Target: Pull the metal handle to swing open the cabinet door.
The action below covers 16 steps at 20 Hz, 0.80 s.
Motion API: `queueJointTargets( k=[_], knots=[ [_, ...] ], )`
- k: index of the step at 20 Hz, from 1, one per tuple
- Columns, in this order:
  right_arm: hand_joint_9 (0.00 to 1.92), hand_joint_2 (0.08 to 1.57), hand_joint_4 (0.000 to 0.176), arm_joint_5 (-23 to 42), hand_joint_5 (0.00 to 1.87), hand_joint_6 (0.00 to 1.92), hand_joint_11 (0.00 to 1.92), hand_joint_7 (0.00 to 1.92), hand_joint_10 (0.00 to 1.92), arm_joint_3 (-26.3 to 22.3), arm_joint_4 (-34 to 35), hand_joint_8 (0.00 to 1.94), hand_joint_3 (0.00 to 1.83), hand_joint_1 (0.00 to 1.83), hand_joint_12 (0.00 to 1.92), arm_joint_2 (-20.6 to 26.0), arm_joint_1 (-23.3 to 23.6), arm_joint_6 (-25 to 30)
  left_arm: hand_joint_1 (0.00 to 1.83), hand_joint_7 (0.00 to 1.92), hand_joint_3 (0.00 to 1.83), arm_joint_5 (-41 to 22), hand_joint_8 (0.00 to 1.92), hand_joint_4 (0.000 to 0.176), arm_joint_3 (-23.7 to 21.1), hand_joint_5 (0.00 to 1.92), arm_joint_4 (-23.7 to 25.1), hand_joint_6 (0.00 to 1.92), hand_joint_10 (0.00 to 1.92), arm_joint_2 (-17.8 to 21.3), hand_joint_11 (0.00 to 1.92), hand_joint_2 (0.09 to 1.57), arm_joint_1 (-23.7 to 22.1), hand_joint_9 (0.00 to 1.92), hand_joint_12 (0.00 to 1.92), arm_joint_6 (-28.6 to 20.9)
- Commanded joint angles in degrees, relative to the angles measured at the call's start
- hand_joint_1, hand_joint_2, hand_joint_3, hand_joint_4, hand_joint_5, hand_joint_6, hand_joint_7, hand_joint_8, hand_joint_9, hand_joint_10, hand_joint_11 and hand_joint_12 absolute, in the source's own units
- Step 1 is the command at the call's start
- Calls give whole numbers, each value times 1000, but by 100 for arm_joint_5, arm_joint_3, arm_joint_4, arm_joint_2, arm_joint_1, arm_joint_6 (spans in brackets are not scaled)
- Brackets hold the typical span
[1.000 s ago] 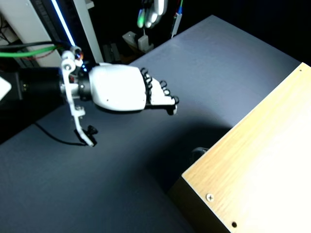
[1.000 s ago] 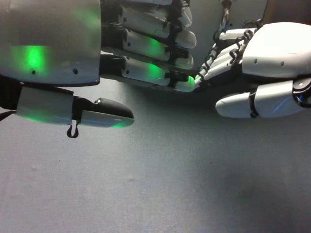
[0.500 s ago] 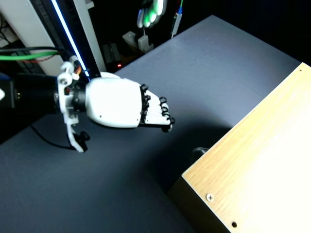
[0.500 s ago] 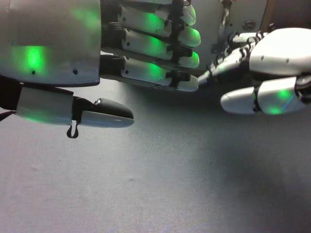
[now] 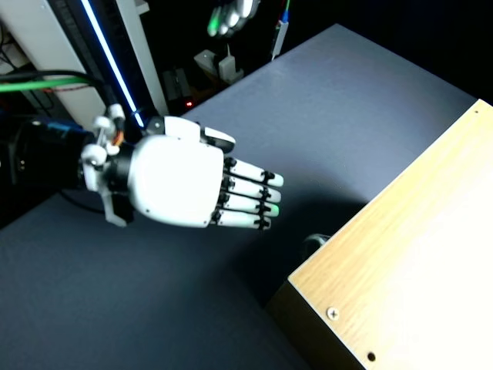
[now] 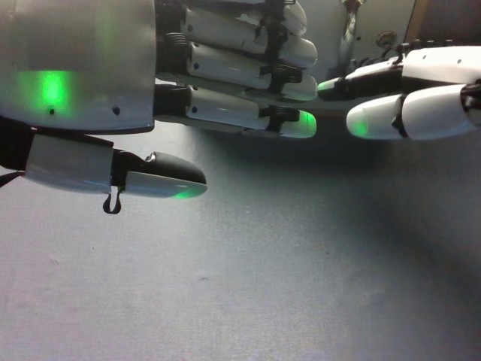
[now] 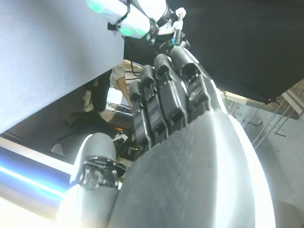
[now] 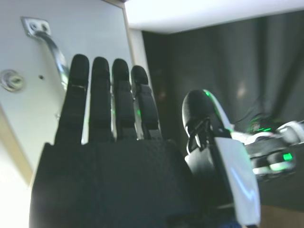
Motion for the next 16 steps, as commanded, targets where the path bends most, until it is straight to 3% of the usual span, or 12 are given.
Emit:
queueJointTargets(
  k=[1,5,7,10,16],
  knots=[
    [254,1492,0,404,285,5,0,285,3,46,268,3,0,0,716,39,67,60,0,387,0,-140,2,0,6,399,-552,4,2,39,0,1494,-41,329,761,52],
    [285,1471,0,230,289,2,0,309,7,27,1272,4,0,0,784,39,107,61,0,390,0,-140,1,0,6,409,-552,4,4,39,0,1451,-41,339,793,52],
    [286,1469,0,130,290,2,0,310,5,7,1392,3,0,0,803,70,127,61,0,393,0,-140,2,0,6,406,-552,2,4,39,0,1446,-41,342,796,52],
    [250,1470,0,63,253,0,0,274,0,10,1899,0,0,0,722,96,144,61,0,416,0,-140,7,0,6,430,-552,7,6,39,1,1439,-41,353,815,52],
    [273,1484,0,-196,295,9,0,307,5,17,3194,5,2,0,745,159,178,60,0,408,1,-140,0,0,6,410,-552,0,0,39,6,1441,-41,348,782,52]
  ],
)
